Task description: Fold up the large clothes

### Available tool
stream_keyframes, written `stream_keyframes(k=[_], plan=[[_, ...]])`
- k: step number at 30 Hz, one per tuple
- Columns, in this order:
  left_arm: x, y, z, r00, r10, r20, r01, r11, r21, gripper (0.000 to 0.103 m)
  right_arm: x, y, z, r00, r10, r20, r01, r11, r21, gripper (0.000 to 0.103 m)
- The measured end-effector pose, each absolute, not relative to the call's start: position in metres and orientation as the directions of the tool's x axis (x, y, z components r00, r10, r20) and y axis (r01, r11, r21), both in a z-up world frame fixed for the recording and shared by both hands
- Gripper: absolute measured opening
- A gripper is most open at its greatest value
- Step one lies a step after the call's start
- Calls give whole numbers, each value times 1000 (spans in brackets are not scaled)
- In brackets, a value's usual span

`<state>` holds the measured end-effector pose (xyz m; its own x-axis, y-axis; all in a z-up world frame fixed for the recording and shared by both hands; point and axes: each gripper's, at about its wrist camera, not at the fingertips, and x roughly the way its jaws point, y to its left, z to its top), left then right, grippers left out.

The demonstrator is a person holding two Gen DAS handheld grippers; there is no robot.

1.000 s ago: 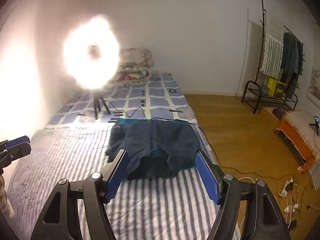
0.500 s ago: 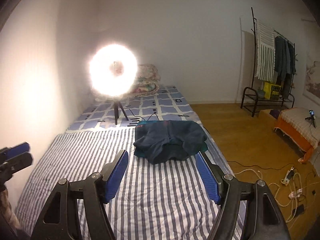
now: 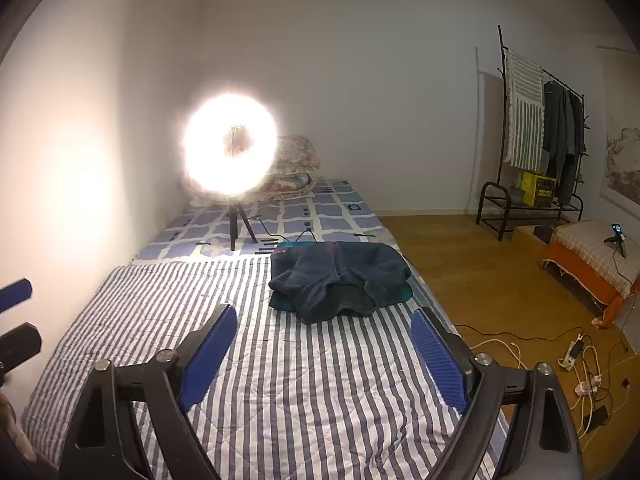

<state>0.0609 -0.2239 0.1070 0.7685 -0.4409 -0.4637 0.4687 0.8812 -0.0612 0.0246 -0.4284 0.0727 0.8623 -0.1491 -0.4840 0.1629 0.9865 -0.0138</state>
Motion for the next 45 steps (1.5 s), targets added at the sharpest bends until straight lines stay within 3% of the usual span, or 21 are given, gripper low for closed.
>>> stream_keyframes(k=[3,45], plan=[[64,-224,103,769,-422,-480,452,890,-57,103,25,-426,70,864,-172,-474,179,983,-30,103],[61,-229,94,769,-383,-511,433,901,-24,103,24,-417,58,859,-173,-481,170,984,-49,103]])
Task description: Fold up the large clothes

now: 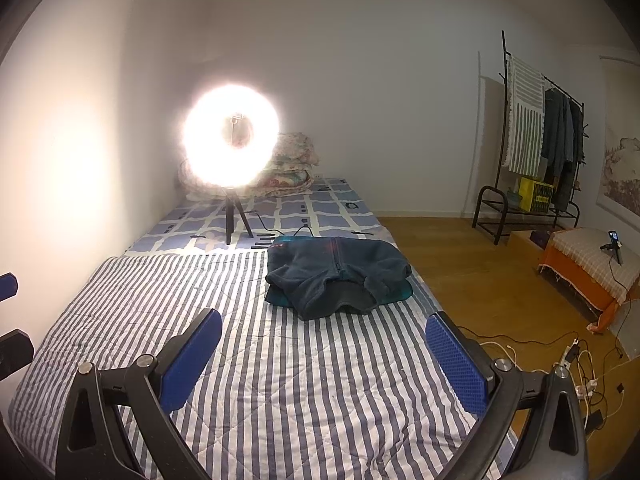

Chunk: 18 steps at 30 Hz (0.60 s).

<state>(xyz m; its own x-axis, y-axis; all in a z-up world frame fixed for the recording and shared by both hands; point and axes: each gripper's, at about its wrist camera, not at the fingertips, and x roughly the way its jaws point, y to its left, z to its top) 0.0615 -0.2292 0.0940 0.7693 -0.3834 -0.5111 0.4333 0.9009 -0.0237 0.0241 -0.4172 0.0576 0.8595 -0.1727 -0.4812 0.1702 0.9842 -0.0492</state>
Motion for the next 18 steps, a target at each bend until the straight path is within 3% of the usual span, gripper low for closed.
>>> stream_keyframes(k=[18], plan=[[61,-229,88,771,-379,-512,433,901,-17,103,26,-417,55,856,-172,-488,167,984,-54,103]])
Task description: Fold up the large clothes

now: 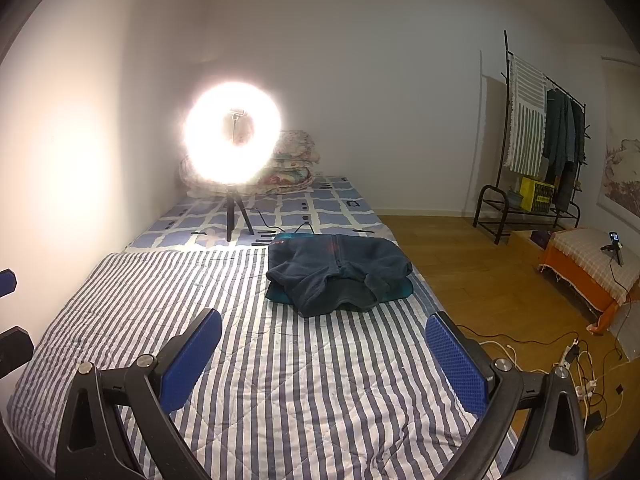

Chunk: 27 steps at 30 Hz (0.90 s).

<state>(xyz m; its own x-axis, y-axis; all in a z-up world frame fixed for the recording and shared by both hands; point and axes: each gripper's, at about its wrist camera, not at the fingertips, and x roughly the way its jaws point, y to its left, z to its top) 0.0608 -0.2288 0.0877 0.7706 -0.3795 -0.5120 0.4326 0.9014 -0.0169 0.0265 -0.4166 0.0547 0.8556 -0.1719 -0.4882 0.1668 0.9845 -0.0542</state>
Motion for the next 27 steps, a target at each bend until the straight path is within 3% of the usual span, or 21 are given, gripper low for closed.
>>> stream_keyframes(k=[27], plan=[[62,-225,85,767,-381,-516,435,900,-18,103,30,-417,49,851,-164,-499,150,986,-67,103]])
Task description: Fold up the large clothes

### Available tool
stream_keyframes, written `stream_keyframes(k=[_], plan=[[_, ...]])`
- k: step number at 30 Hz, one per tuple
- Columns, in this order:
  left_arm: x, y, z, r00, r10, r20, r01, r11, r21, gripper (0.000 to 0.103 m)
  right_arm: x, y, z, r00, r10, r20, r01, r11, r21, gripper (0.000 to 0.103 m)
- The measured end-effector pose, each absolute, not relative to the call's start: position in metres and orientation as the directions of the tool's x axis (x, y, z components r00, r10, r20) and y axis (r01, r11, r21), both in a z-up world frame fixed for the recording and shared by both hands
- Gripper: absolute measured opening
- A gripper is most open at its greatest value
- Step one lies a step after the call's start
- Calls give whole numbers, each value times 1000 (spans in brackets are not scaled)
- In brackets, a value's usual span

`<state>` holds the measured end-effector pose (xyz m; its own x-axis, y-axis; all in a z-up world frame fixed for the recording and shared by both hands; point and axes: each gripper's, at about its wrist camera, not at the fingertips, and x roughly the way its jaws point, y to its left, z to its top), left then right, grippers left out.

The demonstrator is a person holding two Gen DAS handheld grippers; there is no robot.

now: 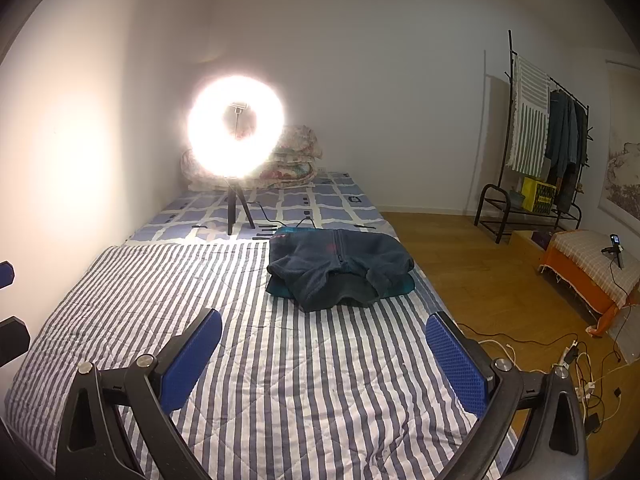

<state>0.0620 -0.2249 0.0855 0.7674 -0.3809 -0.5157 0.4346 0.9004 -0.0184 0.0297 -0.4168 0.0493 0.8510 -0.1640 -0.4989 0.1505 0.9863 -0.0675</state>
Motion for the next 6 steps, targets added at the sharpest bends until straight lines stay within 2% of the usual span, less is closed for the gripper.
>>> stream_keyframes(k=[6], plan=[[62,-225,86,767,-379,-517,433,901,-19,103,30,-417,48,851,-162,-500,149,987,-66,103]])
